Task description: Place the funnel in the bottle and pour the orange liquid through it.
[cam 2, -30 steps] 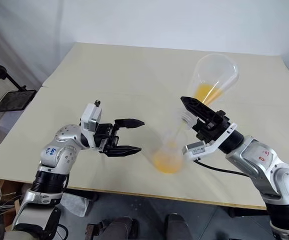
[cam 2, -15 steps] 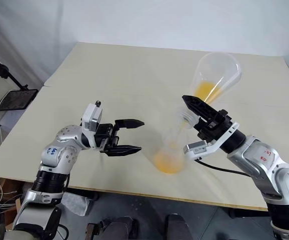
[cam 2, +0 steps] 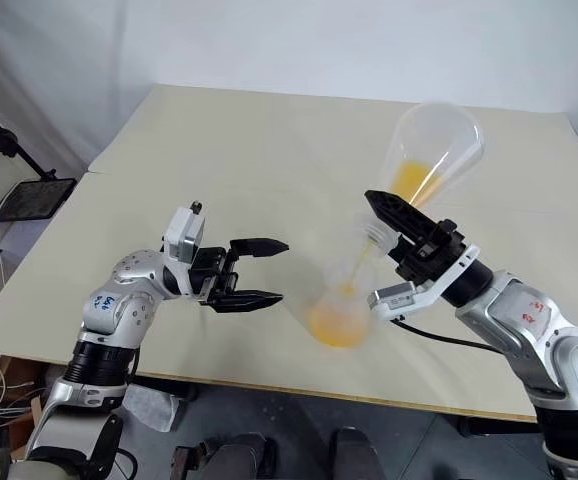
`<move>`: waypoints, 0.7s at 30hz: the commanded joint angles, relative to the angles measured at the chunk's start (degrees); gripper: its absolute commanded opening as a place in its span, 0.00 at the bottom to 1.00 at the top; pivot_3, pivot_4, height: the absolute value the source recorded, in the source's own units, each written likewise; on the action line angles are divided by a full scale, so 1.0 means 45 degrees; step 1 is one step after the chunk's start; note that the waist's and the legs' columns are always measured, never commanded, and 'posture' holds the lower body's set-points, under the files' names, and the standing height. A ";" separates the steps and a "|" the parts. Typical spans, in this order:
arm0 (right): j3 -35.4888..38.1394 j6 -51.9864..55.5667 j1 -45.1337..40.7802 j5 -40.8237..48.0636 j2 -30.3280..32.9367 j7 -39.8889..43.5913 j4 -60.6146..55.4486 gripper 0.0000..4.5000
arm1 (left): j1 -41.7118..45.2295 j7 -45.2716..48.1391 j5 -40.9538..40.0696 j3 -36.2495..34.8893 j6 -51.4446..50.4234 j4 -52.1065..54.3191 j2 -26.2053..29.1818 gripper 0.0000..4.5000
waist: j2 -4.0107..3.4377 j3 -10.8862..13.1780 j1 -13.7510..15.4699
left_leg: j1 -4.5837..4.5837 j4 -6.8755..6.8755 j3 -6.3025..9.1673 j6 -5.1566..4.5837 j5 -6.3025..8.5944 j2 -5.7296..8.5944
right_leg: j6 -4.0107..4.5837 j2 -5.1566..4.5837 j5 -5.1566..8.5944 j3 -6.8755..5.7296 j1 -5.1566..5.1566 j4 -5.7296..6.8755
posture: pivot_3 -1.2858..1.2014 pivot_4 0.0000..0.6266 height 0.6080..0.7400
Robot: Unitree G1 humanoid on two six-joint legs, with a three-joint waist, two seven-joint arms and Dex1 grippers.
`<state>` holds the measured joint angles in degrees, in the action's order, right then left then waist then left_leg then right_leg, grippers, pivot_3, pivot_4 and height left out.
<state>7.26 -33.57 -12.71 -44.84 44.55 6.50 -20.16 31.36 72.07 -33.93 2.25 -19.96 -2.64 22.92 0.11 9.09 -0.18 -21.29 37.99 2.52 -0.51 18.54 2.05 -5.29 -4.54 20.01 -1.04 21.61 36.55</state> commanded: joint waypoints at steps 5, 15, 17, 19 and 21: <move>0.0638 -0.0035 0.0120 -0.0004 0.0173 -0.0366 -0.0487 0.55 | 0.0309 0.0096 -0.0054 0.0049 0.0091 0.0246 -0.0047 1.00 | 0.0000 0.0000 -0.0003 | 0.0000 0.0000 -0.0001 0.0000 0.0000 0.0000 | 0.0000 0.0000 0.0000 0.0000 0.0000 0.0001 | 0.52 0.24 1.00; 0.0756 0.0153 0.0156 -0.0187 0.0135 -0.0407 -0.0549 0.55 | 0.0353 0.0133 -0.0044 0.0058 0.0103 0.0211 -0.0088 1.00 | 0.0000 0.0000 -0.0002 | 0.0001 0.0000 -0.0002 0.0000 0.0000 -0.0001 | 0.0000 0.0002 0.0000 0.0000 0.0000 0.0001 | 0.52 0.24 1.00; 0.0759 0.0111 0.0127 -0.0219 0.0162 -0.0439 -0.0515 0.55 | 0.0357 0.0139 -0.0036 0.0060 0.0108 0.0202 -0.0091 1.00 | 0.0000 0.0000 -0.0002 | 0.0000 0.0001 -0.0003 0.0000 0.0000 -0.0001 | 0.0000 0.0002 0.0000 0.0001 0.0000 0.0001 | 0.52 0.24 1.00; 0.0759 0.0048 0.0101 -0.0224 0.0181 -0.0476 -0.0477 0.55 | 0.0361 0.0137 -0.0034 0.0060 0.0107 0.0197 -0.0098 1.00 | 0.0000 0.0000 -0.0002 | 0.0001 0.0001 -0.0003 0.0000 0.0000 0.0000 | 0.0000 0.0002 0.0000 0.0001 0.0000 0.0001 | 0.52 0.24 1.00; 0.0774 0.0041 0.0085 -0.0265 0.0173 -0.0518 -0.0482 0.55 | 0.0366 0.0138 -0.0034 0.0059 0.0108 0.0191 -0.0103 1.00 | 0.0000 0.0000 -0.0002 | 0.0000 0.0000 -0.0003 0.0000 0.0000 -0.0001 | 0.0000 0.0002 0.0000 0.0001 0.0000 0.0001 | 0.52 0.24 1.00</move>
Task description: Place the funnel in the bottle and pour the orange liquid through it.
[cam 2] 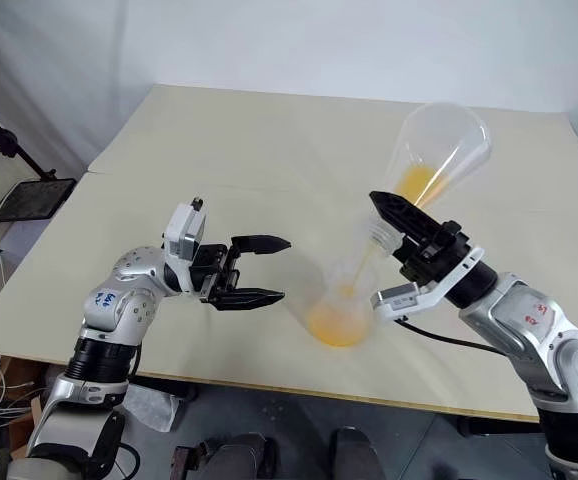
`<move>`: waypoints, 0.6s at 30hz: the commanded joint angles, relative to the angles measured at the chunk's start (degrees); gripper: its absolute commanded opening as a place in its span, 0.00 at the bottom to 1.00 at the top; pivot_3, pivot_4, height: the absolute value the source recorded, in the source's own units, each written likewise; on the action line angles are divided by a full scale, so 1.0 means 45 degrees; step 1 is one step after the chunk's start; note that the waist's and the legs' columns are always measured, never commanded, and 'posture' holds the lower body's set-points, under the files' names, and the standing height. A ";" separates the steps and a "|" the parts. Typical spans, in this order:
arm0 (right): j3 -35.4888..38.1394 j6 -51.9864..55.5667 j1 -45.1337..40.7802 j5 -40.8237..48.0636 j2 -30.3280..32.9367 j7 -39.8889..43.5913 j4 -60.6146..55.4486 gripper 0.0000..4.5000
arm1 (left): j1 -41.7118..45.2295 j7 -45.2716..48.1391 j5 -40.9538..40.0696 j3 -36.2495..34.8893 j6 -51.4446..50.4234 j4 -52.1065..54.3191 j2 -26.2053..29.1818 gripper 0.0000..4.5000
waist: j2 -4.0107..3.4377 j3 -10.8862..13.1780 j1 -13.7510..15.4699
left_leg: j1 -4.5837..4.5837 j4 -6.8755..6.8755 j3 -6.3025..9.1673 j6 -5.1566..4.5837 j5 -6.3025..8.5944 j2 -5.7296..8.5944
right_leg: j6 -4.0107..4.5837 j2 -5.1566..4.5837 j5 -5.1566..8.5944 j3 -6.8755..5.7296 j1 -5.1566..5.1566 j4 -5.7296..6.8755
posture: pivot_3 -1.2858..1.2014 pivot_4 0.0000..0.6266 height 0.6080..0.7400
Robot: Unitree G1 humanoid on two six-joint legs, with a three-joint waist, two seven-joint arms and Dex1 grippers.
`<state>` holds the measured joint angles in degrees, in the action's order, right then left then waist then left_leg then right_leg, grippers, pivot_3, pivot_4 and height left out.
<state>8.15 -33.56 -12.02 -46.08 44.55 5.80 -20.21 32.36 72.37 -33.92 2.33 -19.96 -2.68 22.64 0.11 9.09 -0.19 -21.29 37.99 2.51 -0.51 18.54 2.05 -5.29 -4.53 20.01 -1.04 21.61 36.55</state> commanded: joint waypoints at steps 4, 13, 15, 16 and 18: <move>0.0594 0.0047 -0.0078 -0.0005 0.0177 -0.0423 -0.0486 0.55 | 0.0155 0.0070 -0.0025 0.0046 0.0115 0.0197 -0.0046 1.00 | 0.0000 0.0000 0.0000 | 0.0000 0.0000 0.0000 0.0000 0.0000 0.0000 | 0.0000 0.0000 0.0000 0.0000 0.0000 0.0000 | 0.52 0.24 1.00; 0.0608 0.0003 -0.0142 -0.0120 0.0220 -0.0526 -0.0470 0.55 | 0.0236 0.0101 0.0024 0.0051 0.0176 0.0063 -0.0101 1.00 | 0.0000 0.0000 0.0000 | 0.0000 0.0001 0.0000 0.0000 0.0000 0.0000 | 0.0000 0.0000 0.0000 0.0000 0.0000 0.0000 | 0.52 0.24 1.00; 0.0629 0.0018 -0.0139 -0.0118 0.0235 -0.0549 -0.0467 0.55 | 0.0251 0.0096 0.0028 0.0050 0.0178 0.0047 -0.0118 1.00 | 0.0000 0.0000 0.0000 | 0.0000 0.0000 0.0000 0.0000 0.0000 0.0000 | 0.0000 0.0001 0.0000 0.0000 0.0000 0.0000 | 0.52 0.24 1.00; 0.0631 0.0031 -0.0136 -0.0103 0.0235 -0.0552 -0.0461 0.55 | 0.0256 0.0101 0.0038 0.0053 0.0187 0.0036 -0.0126 1.00 | 0.0000 0.0000 0.0000 | 0.0000 0.0001 0.0000 0.0000 0.0000 0.0000 | 0.0000 0.0000 0.0000 0.0000 0.0000 0.0000 | 0.52 0.24 1.00; 0.0625 0.0042 -0.0127 -0.0105 0.0232 -0.0552 -0.0481 0.55 | 0.0256 0.0102 0.0045 0.0051 0.0190 0.0026 -0.0143 1.00 | 0.0000 0.0000 0.0000 | 0.0000 0.0001 -0.0001 0.0000 0.0000 0.0000 | 0.0000 0.0000 0.0000 0.0000 0.0000 0.0000 | 0.52 0.24 1.00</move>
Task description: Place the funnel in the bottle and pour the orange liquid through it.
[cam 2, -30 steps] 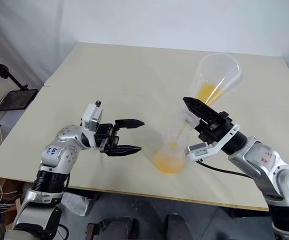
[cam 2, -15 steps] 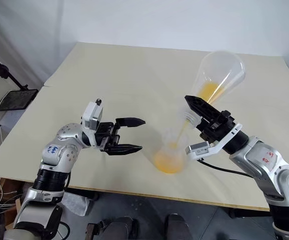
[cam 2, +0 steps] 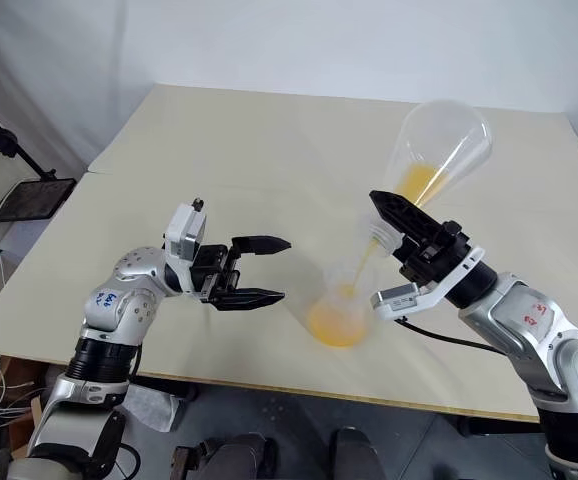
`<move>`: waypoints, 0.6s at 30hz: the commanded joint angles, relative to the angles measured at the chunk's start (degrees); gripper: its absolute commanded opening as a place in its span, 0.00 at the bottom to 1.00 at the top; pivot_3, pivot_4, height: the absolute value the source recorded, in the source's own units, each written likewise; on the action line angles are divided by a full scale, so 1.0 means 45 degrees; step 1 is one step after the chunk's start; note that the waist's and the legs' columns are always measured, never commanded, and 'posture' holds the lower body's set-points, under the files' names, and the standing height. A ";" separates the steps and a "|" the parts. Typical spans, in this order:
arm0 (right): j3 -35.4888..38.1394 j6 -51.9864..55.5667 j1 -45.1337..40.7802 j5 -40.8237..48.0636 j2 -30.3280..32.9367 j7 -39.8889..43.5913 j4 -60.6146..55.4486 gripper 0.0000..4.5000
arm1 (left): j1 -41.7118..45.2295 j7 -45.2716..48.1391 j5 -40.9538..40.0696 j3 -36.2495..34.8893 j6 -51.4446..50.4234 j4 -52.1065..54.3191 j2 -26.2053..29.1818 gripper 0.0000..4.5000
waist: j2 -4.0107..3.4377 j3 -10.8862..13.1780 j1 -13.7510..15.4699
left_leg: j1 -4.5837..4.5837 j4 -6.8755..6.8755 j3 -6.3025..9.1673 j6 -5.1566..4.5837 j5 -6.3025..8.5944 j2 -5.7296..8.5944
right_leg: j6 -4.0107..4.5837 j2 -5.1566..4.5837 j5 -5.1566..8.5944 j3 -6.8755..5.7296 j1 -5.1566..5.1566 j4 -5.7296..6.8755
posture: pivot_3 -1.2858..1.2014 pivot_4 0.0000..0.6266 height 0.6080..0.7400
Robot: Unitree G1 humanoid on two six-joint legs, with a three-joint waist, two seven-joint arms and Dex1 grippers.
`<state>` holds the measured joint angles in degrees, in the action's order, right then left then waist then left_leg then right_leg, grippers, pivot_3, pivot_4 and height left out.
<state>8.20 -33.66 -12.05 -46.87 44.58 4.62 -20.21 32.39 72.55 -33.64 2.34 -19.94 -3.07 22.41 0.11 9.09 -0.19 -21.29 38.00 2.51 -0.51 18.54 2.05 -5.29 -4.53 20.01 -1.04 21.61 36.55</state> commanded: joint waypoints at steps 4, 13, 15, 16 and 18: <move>0.0621 0.0087 -0.0115 0.0075 0.0204 -0.0282 -0.0488 0.55 | 0.0268 0.0064 0.0011 0.0045 0.0213 0.0083 -0.0123 1.00 | 0.0000 0.0000 -0.0001 | 0.0000 0.0000 0.0001 0.0000 0.0000 0.0000 | 0.0000 0.0000 0.0000 0.0000 0.0000 0.0000 | 0.52 0.24 1.00; 0.0690 0.0087 -0.0076 0.0077 0.0157 -0.0239 -0.0495 0.55 | 0.0306 0.0006 0.0138 -0.0020 0.0444 0.0008 -0.0194 1.00 | 0.0000 0.0000 0.0000 | 0.0000 0.0001 0.0000 0.0000 0.0000 0.0000 | 0.0000 0.0000 0.0000 0.0000 0.0000 0.0002 | 0.52 0.24 1.00; 0.0702 0.0108 -0.0046 0.0089 0.0137 -0.0236 -0.0499 0.55 | 0.0308 0.0016 0.0168 -0.0018 0.0543 0.0020 -0.0192 1.00 | 0.0000 0.0000 0.0001 | 0.0000 0.0001 0.0000 0.0000 0.0000 0.0000 | 0.0000 0.0000 0.0000 0.0000 0.0000 0.0001 | 0.52 0.24 1.00; 0.0699 0.0110 -0.0044 0.0086 0.0133 -0.0241 -0.0494 0.55 | 0.0317 0.0024 0.0172 -0.0016 0.0570 0.0011 -0.0193 1.00 | 0.0000 0.0000 0.0003 | 0.0000 0.0001 -0.0001 0.0000 0.0000 0.0000 | 0.0000 0.0000 0.0000 0.0000 0.0000 0.0001 | 0.52 0.24 1.00; 0.0696 0.0111 -0.0052 0.0066 0.0126 -0.0262 -0.0486 0.55 | 0.0325 -0.0005 0.0169 -0.0040 0.0591 -0.0007 -0.0217 1.00 | 0.0000 0.0000 0.0001 | 0.0000 0.0001 -0.0001 0.0000 0.0000 0.0000 | 0.0000 0.0000 0.0000 0.0000 0.0000 0.0001 | 0.52 0.24 1.00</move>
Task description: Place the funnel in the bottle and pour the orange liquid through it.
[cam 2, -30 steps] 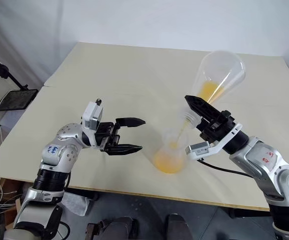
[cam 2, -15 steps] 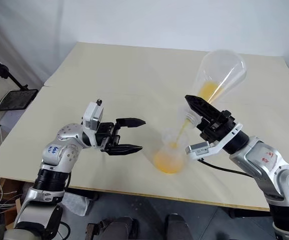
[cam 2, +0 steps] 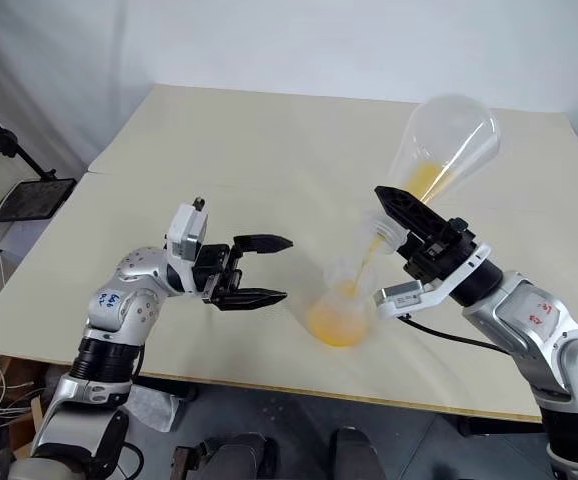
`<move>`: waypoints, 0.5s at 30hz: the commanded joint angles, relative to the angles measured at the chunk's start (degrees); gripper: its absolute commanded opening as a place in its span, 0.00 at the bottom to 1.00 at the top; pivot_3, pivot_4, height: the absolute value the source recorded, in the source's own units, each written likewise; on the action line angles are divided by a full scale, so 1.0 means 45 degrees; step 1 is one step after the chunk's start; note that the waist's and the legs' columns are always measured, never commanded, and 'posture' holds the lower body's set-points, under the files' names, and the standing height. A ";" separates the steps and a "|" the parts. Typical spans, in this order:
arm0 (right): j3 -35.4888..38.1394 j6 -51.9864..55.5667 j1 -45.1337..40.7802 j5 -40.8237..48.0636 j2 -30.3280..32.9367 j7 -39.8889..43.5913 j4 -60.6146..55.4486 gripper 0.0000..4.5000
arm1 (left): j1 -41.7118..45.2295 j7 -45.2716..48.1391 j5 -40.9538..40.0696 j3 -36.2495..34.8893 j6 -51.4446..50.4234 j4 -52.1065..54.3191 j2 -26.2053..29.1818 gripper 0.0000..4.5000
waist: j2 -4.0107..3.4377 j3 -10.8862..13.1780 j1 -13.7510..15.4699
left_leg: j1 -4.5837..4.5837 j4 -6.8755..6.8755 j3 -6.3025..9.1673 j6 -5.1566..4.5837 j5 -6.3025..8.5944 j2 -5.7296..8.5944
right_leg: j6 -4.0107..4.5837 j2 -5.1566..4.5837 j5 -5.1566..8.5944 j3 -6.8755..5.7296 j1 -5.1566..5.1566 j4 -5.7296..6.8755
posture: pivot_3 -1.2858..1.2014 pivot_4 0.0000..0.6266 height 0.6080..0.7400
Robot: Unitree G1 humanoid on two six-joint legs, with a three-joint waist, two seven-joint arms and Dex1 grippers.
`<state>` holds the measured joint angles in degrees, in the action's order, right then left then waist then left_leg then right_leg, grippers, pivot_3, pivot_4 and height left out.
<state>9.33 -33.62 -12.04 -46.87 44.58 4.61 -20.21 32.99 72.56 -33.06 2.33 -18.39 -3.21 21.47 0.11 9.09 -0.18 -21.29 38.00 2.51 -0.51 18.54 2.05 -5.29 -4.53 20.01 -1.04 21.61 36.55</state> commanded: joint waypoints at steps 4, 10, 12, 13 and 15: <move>0.0419 0.0131 -0.0092 0.0051 0.0105 -0.0266 -0.0460 0.55 | 0.0176 0.0032 0.0013 -0.0029 0.0230 0.0046 0.0018 1.00 | 0.0000 0.0000 -0.0005 | 0.0000 0.0000 -0.0002 0.0000 0.0000 0.0000 | 0.0000 0.0000 0.0000 0.0001 0.0000 0.0001 | 0.52 0.24 1.00; 0.0407 0.0136 -0.0051 0.0031 0.0080 -0.0262 -0.0518 0.55 | 0.0177 0.0137 0.0091 0.0023 0.0257 0.0050 0.0123 1.00 | 0.0000 0.0000 -0.0002 | 0.0000 0.0001 -0.0002 0.0000 0.0000 -0.0001 | 0.0000 0.0001 0.0000 0.0001 0.0000 0.0001 | 0.52 0.24 1.00; 0.0400 0.0135 -0.0039 0.0036 0.0069 -0.0258 -0.0535 0.55 | 0.0176 0.0176 0.0163 0.0044 0.0302 0.0054 0.0175 1.00 | 0.0000 0.0000 -0.0005 | 0.0000 0.0001 -0.0002 0.0000 0.0000 -0.0001 | 0.0000 0.0001 0.0000 0.0001 0.0000 0.0001 | 0.52 0.24 1.00; 0.0401 0.0143 -0.0035 0.0043 0.0061 -0.0254 -0.0542 0.55 | 0.0176 0.0176 0.0199 0.0049 0.0317 0.0055 0.0189 1.00 | 0.0000 0.0000 -0.0006 | 0.0000 0.0001 -0.0002 0.0000 0.0000 -0.0001 | 0.0000 0.0001 0.0000 0.0001 0.0000 0.0001 | 0.52 0.24 1.00; 0.0402 0.0154 -0.0032 0.0049 0.0053 -0.0249 -0.0549 0.55 | 0.0177 0.0175 0.0241 0.0047 0.0327 0.0053 0.0195 1.00 | 0.0000 0.0000 -0.0003 | 0.0000 0.0000 -0.0002 0.0000 0.0000 -0.0001 | 0.0000 0.0002 0.0000 0.0001 0.0000 0.0001 | 0.52 0.24 1.00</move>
<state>9.33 -33.52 -12.03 -47.00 44.57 4.61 -20.21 33.20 72.96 -32.14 2.34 -18.01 -3.30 22.06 0.11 9.09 -0.19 -21.29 38.00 2.50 -0.51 18.54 2.04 -5.29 -4.53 20.01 -1.03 21.61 36.56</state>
